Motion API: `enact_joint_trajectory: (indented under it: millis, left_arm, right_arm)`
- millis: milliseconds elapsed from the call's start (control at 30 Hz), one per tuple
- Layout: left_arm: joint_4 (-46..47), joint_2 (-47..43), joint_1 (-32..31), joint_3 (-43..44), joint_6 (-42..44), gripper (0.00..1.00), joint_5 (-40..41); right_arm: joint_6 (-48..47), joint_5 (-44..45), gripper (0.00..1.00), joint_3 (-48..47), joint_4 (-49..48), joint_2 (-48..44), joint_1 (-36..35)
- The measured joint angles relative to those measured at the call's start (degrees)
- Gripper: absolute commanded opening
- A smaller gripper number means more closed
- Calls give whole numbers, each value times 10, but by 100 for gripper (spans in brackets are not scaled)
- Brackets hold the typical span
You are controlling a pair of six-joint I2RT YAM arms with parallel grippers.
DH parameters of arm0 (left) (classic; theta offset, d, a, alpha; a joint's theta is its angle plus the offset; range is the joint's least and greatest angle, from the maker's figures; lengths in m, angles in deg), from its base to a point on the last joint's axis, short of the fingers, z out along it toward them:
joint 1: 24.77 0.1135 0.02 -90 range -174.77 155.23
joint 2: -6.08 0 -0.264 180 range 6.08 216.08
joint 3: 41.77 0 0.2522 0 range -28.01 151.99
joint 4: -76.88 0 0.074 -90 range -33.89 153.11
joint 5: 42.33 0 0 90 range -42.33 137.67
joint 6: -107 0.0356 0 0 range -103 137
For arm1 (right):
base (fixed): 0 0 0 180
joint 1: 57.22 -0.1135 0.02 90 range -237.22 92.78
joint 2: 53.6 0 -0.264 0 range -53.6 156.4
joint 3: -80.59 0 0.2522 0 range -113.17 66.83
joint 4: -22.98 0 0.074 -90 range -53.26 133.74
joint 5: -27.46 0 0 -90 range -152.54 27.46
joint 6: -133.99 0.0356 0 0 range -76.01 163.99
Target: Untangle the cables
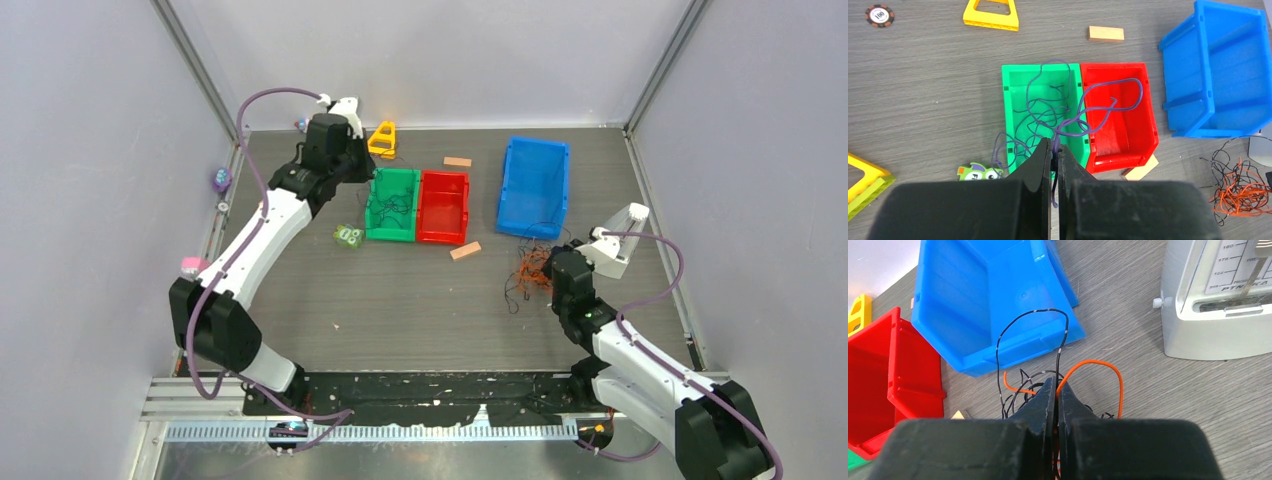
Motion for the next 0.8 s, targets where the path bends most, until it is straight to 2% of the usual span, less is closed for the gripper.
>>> enact_joint_trajectory:
  millis: [267,800]
  left_arm:
    - [-13,-53,0,0,24,0,5]
    - [-74,-51,-2,129,30,0,-14]
  right_arm:
    - [0,-3,5,0,-2,4,0]
    - [0,-5,5,0,-2,4,0]
